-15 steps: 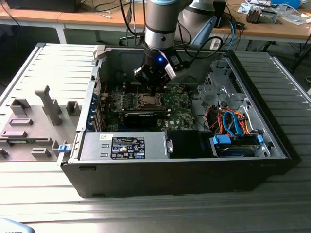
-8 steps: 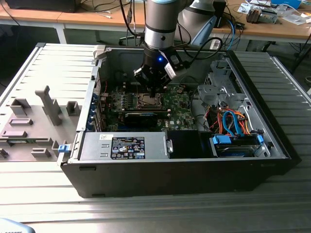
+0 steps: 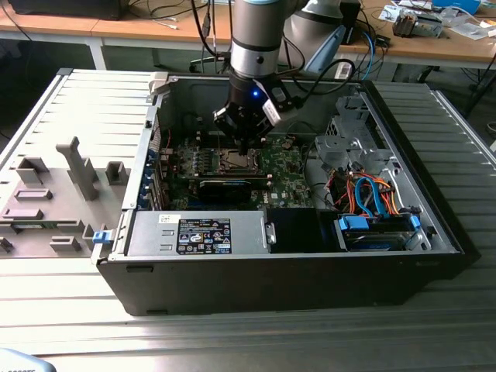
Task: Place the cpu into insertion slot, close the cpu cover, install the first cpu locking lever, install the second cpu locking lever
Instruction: 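Install the first cpu locking lever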
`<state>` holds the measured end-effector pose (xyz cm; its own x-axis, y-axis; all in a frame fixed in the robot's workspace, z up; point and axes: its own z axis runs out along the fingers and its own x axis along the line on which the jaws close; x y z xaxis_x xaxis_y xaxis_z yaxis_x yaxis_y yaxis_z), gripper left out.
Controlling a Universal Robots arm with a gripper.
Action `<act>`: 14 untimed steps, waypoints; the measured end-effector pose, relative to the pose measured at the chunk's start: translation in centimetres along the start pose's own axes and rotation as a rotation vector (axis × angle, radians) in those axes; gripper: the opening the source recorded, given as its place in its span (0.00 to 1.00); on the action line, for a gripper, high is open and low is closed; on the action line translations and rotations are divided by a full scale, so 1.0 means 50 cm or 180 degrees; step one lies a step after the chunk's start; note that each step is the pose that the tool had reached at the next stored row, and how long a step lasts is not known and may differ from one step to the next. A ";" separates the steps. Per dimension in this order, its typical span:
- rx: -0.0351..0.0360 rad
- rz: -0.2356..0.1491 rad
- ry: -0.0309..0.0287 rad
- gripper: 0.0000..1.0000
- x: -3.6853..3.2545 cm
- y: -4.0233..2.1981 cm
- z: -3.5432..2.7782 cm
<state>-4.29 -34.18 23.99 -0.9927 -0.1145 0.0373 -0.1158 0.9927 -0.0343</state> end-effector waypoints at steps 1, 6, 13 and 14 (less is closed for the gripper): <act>0.0000 0.0000 0.0000 0.11 0.000 0.000 -0.001; 0.0000 0.0000 -0.0001 0.11 0.003 0.000 -0.003; 0.0000 0.0000 -0.0003 0.11 0.007 0.001 -0.006; 0.0000 0.0000 -0.0004 0.11 0.008 0.001 -0.006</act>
<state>-4.68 -34.18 24.31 -0.9928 -0.1146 0.0360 -0.1158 0.9927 -0.0344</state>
